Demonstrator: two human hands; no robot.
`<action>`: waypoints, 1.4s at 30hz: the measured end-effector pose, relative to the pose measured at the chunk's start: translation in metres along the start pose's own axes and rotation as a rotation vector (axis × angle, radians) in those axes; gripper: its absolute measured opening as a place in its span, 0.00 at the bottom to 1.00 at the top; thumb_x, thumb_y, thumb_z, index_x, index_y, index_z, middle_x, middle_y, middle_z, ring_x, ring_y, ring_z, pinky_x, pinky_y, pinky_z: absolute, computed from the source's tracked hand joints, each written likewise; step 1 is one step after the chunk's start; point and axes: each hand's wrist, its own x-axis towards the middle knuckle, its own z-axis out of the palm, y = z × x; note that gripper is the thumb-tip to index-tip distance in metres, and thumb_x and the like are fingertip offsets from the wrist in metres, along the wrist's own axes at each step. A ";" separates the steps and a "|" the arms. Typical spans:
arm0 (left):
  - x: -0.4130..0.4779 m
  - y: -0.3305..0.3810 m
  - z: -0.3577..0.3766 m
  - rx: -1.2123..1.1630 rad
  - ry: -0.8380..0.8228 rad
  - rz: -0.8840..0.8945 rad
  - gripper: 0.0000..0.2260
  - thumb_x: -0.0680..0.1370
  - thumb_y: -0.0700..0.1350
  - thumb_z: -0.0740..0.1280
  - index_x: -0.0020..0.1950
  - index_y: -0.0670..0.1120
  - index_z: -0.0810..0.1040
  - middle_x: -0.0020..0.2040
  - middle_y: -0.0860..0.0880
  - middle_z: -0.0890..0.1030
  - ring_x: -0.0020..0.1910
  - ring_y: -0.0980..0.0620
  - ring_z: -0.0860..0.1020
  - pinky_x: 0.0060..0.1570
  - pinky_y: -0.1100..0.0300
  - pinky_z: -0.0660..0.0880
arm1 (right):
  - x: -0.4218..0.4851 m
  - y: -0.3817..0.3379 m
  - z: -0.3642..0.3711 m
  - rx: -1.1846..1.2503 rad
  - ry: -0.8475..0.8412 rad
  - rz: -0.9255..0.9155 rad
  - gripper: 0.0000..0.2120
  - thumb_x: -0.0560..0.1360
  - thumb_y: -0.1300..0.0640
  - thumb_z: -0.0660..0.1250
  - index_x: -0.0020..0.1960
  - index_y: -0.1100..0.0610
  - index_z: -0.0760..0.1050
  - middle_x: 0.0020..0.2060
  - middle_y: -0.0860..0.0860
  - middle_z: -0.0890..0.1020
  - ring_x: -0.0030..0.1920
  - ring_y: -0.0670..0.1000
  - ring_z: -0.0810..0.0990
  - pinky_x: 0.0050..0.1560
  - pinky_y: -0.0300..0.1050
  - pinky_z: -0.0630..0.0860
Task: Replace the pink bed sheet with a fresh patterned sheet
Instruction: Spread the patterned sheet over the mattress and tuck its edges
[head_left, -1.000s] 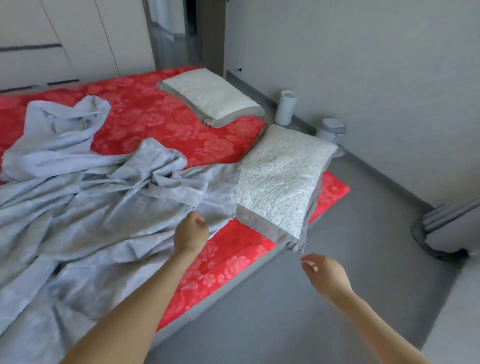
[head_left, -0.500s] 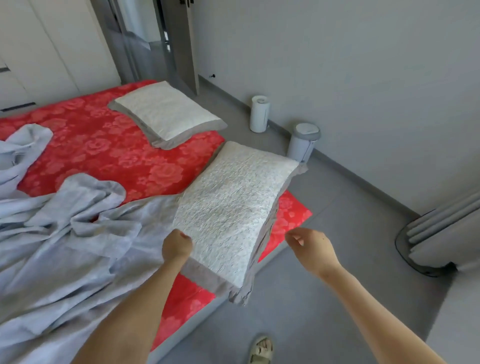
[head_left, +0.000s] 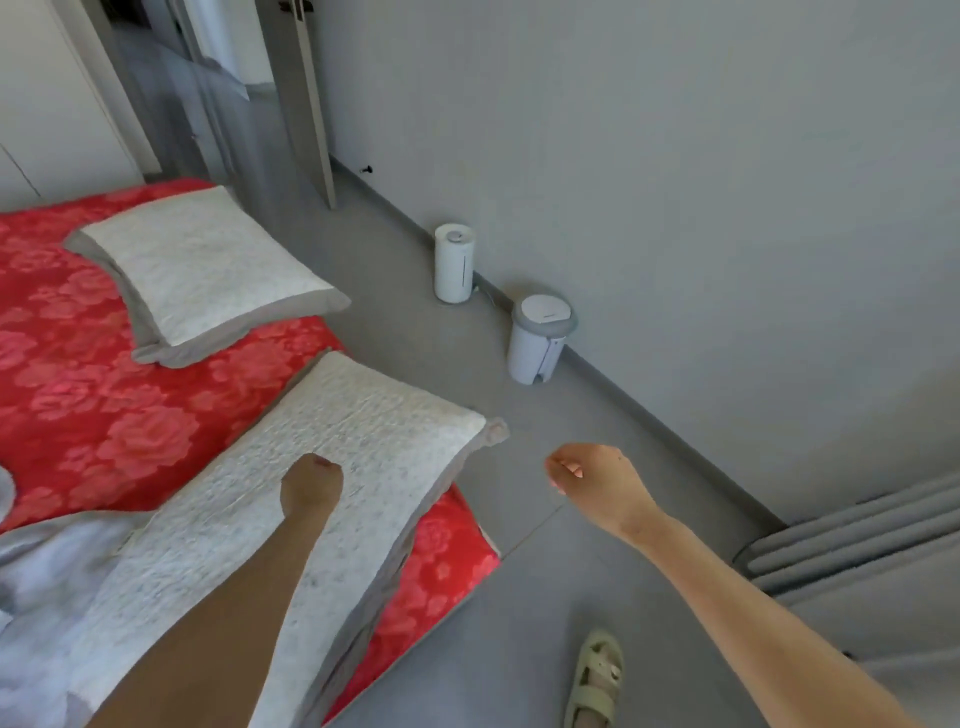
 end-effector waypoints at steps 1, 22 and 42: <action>0.009 0.013 0.011 -0.036 0.021 -0.015 0.09 0.74 0.36 0.59 0.42 0.31 0.75 0.38 0.33 0.77 0.40 0.33 0.77 0.35 0.44 0.74 | 0.022 0.010 -0.010 -0.025 -0.046 -0.042 0.11 0.76 0.57 0.60 0.41 0.63 0.76 0.39 0.56 0.81 0.44 0.56 0.79 0.45 0.46 0.74; 0.166 0.101 0.001 -0.668 0.709 -0.648 0.07 0.72 0.36 0.60 0.36 0.40 0.75 0.31 0.42 0.74 0.34 0.46 0.72 0.37 0.52 0.71 | 0.431 -0.135 -0.093 -0.088 -0.489 -1.020 0.11 0.77 0.56 0.61 0.39 0.56 0.78 0.37 0.50 0.83 0.40 0.51 0.80 0.44 0.48 0.76; 0.285 0.092 -0.053 -1.153 1.287 -1.051 0.08 0.71 0.32 0.57 0.34 0.41 0.69 0.32 0.43 0.71 0.31 0.49 0.68 0.34 0.56 0.65 | 0.595 -0.488 0.137 -0.003 -1.072 -1.271 0.13 0.78 0.58 0.62 0.41 0.64 0.80 0.32 0.52 0.82 0.34 0.51 0.80 0.44 0.52 0.79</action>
